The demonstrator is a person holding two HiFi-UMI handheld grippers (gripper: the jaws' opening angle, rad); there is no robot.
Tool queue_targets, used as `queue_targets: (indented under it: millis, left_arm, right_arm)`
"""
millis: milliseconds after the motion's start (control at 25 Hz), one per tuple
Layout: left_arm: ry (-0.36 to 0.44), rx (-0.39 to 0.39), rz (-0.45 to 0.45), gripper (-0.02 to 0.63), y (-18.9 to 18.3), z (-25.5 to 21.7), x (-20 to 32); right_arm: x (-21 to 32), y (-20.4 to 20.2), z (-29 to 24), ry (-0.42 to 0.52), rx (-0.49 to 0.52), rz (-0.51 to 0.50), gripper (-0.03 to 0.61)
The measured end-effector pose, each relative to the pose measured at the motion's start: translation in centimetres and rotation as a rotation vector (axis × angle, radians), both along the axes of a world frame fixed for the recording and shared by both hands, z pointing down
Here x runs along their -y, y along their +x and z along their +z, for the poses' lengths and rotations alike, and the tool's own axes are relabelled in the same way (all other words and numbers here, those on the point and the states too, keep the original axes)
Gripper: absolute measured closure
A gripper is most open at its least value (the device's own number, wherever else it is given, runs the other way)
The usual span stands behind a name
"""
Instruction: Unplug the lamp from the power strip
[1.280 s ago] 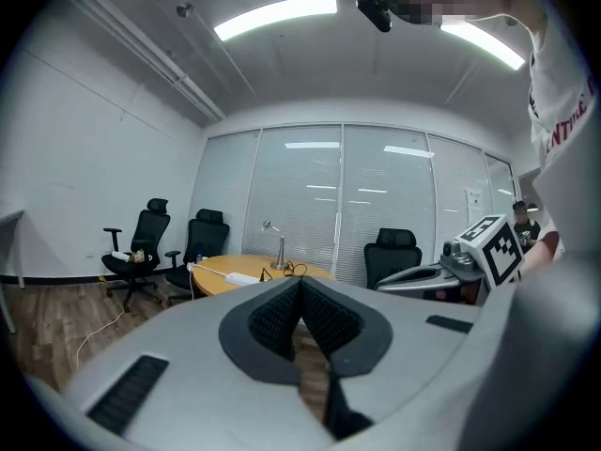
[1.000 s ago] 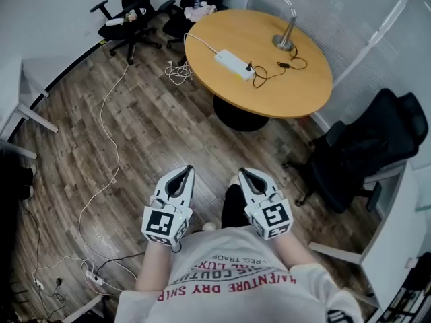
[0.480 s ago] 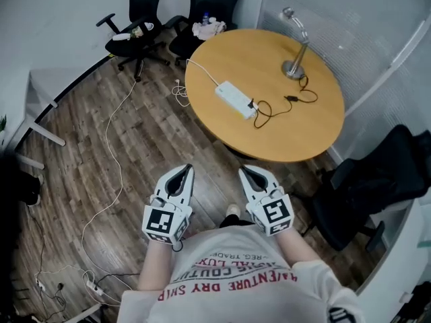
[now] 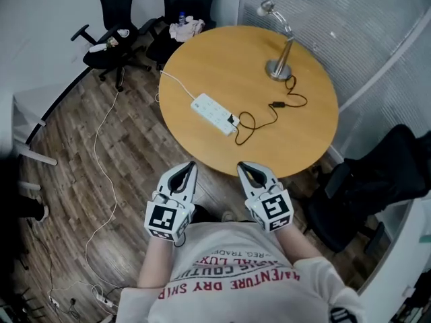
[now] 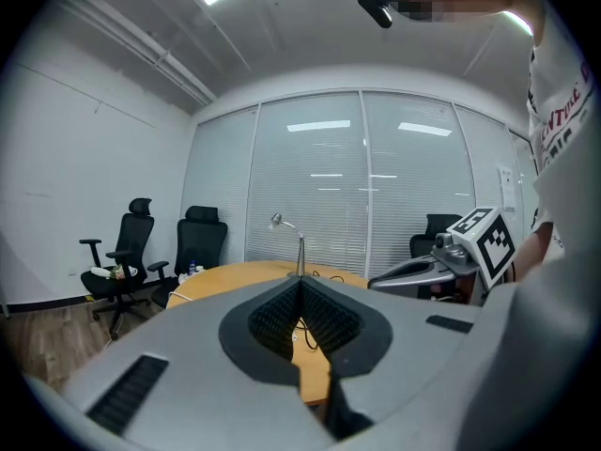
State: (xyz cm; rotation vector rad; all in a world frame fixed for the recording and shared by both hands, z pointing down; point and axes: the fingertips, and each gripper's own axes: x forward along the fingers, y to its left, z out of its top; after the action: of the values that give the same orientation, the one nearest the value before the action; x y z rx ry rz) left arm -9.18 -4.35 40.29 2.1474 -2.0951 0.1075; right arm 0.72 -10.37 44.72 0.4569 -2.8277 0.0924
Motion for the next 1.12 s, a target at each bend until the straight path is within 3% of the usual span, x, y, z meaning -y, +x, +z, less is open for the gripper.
queue_targets:
  millis: [320,680,1120]
  left_arm:
    - [-0.039,-0.011,0.153,0.584,-3.3,1.8,8.3]
    - [-0.08,-0.003,0.401,0.584,-7.9,3.6,17.3]
    - [-0.223,0.037,0.658,0.584,-9.0,9.9,22.4]
  right_arm:
    - [6.2,-2.6,1.2,-0.008,-0.012,0.142,0.549]
    - [11.7,-5.2,2.7,-0.053,-0.063,0.418,0.549]
    - [14.7,-8.3,6.7,-0.173,-0.134,0.619,0.549]
